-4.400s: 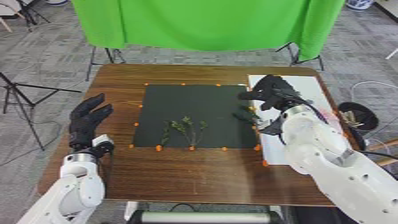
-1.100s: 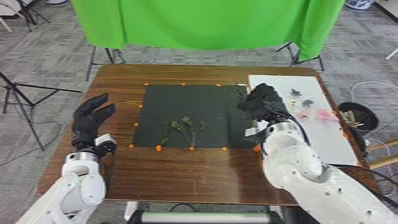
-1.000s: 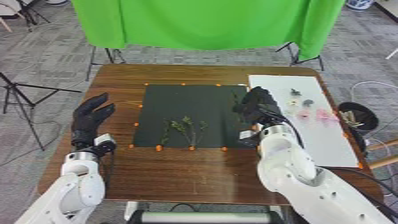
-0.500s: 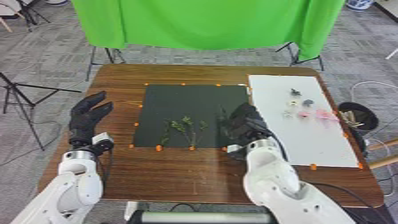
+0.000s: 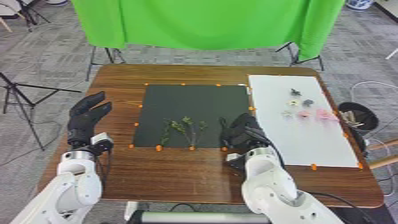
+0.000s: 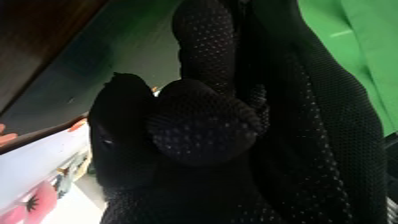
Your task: Arrange flowers
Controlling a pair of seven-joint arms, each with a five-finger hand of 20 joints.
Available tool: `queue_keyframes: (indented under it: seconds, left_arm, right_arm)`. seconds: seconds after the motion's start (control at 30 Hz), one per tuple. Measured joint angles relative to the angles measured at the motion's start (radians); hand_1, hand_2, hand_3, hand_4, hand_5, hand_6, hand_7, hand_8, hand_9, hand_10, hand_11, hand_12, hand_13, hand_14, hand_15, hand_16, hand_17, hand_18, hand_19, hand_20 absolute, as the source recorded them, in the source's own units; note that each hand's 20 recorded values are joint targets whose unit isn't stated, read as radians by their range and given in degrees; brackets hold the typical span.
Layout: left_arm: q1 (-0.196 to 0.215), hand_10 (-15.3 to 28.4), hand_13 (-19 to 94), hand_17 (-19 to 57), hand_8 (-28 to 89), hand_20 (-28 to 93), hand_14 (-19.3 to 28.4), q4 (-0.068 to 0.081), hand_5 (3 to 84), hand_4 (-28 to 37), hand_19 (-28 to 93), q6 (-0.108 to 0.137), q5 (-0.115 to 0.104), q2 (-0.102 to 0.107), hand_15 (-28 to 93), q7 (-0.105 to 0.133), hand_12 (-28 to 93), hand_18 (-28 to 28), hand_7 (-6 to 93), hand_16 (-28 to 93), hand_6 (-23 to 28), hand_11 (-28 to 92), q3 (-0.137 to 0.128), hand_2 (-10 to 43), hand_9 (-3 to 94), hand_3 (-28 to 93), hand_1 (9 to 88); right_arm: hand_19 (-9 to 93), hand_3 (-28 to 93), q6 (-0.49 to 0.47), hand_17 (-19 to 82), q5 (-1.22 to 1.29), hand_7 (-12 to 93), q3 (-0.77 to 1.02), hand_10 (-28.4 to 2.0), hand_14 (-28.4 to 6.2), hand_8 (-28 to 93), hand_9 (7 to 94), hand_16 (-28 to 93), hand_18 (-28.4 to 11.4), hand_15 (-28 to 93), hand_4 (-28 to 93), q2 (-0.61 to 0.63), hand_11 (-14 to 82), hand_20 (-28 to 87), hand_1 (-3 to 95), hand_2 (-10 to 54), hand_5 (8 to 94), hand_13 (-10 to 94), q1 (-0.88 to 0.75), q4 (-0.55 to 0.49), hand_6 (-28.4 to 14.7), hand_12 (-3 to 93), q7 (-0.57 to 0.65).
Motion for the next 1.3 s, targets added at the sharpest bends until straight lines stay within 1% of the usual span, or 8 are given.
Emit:
queue_keyframes:
  seconds: [0.33,0.5,1.0,1.3]
  left_arm:
    - [-0.002,10.6,40,22.4,-12,31,13.6,0.001,49.1,-4.6,21,-0.002,0.001,-0.001,30,0.0,13,12.3,30.5,-1,0.3,28,0.003,-3.6,36.9,70,56.8]
    - [-0.002,10.5,40,21.9,-12,31,13.6,0.001,49.1,-4.5,21,-0.002,0.001,-0.001,30,-0.001,13,12.3,30.7,-1,0.2,27,0.004,-3.8,36.8,70,56.3]
    - [-0.001,10.4,40,21.3,-12,30,13.7,0.001,49.0,-4.4,22,-0.005,0.004,-0.001,31,-0.006,13,12.5,30.7,-1,0.1,27,0.003,-4.1,36.9,70,56.1]
    - [-0.001,10.4,40,21.1,-12,30,13.7,0.001,49.0,-4.2,22,-0.006,0.007,-0.001,31,-0.011,13,12.5,30.6,-1,0.0,27,0.003,-4.4,36.8,70,55.9]
  right_arm:
    - [88,59,0.0,77,0.03,31,-0.028,-10.8,0.6,13,93.7,17,-5.5,63,-1,-0.001,40.3,37,59.8,-9.5,81.9,94,0.034,0.015,-6.3,18.4,0.0]
    - [87,58,-0.001,77,0.035,32,-0.03,-10.8,0.2,14,93.7,17,-5.3,62,0,-0.001,38.6,37,57.3,-9.5,80.2,94,0.038,0.018,-5.1,19.7,-0.002]
    - [87,54,-0.016,76,0.043,29,-0.028,-11.3,-0.3,13,93.7,18,-5.6,61,1,0.003,37.7,38,53.4,-9.5,75.9,94,0.04,0.018,-5.3,19.6,-0.009]
    - [88,54,-0.031,75,0.039,28,-0.016,-11.3,-0.6,13,93.5,19,-6.1,60,2,0.016,37.2,38,52.1,-9.5,75.2,94,0.039,0.016,-5.2,20.3,-0.01]
